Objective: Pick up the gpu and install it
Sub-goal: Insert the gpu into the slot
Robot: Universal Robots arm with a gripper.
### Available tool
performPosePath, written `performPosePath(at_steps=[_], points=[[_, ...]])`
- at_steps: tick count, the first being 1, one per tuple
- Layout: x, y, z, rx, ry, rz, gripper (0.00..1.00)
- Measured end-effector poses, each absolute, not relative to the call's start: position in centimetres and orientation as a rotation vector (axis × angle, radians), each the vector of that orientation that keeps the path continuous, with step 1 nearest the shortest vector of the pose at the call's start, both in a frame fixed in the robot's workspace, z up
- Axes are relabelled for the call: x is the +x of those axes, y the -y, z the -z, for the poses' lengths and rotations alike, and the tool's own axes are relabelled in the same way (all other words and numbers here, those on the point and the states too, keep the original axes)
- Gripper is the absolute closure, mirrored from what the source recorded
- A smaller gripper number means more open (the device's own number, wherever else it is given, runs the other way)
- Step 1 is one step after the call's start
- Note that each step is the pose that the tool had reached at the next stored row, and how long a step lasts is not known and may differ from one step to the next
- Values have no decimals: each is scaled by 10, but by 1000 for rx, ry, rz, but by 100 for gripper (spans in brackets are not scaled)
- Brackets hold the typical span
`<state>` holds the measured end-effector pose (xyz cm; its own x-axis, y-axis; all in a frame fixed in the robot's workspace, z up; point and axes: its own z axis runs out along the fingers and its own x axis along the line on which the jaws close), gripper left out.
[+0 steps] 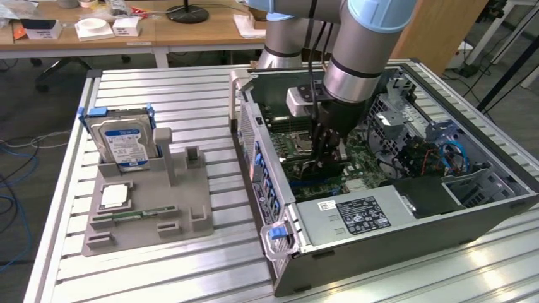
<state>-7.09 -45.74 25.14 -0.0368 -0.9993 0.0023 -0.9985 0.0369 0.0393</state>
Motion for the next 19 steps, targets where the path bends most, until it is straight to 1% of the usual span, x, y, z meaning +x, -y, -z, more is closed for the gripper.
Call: performPosePath(at_steps=[19], points=[[-71,458,-256,2156,2243,42,74]])
